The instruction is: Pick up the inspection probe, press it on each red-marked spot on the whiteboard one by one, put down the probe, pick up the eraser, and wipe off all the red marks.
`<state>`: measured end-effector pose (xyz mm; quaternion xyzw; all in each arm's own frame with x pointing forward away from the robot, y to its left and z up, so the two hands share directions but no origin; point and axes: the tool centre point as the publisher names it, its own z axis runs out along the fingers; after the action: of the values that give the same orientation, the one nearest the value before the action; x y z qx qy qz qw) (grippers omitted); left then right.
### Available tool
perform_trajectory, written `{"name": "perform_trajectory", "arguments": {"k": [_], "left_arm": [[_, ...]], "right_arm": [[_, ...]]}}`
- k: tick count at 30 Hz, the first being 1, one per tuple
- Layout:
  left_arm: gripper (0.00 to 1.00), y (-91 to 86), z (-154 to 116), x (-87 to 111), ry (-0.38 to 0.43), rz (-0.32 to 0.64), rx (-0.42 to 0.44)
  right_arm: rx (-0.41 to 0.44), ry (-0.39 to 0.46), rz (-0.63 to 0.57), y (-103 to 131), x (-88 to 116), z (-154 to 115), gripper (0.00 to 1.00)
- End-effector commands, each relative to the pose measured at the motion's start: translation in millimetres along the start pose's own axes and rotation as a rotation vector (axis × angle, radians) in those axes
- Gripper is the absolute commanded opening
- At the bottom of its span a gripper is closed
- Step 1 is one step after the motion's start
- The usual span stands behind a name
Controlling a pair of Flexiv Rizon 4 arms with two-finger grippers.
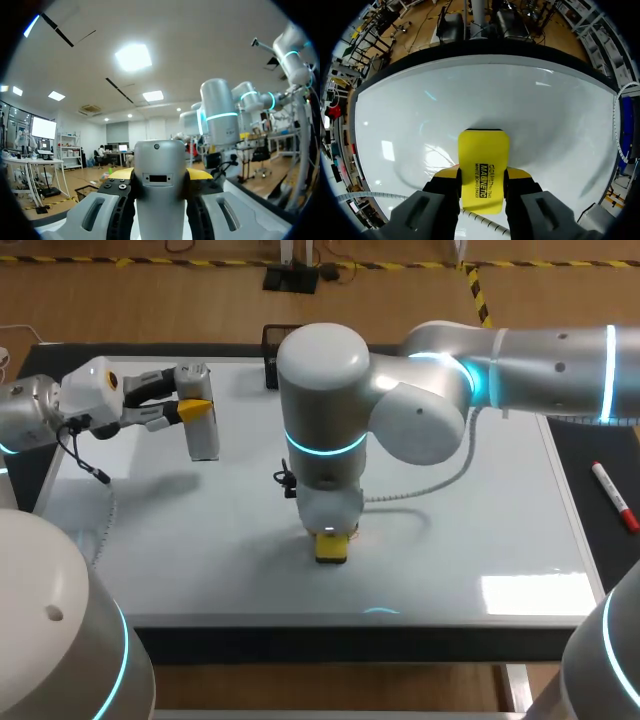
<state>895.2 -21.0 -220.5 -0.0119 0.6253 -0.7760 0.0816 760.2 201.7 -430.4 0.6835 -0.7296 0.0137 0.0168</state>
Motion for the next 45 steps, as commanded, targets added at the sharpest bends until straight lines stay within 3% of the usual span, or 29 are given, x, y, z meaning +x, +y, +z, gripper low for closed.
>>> {"name": "perform_trajectory", "arguments": {"k": [1,16,31,45], "left_arm": [[0.00,-1.6,0,0.0,0.000,0.000,-0.002],[0.00,-1.6,0,0.0,0.000,0.000,-0.002],[0.00,-1.6,0,0.0,0.000,0.000,-0.002],[0.00,-1.6,0,0.0,0.000,0.000,-0.002]], "right_arm": [[0.002,-0.011,0.011,-2,22,9,0.00],[0.002,0.008,0.065,-11,54,8,0.00],[0.032,-0.009,0.022,-25,68,-30,0.00],[0.039,0.009,0.020,-36,73,-36,0.00]]}}
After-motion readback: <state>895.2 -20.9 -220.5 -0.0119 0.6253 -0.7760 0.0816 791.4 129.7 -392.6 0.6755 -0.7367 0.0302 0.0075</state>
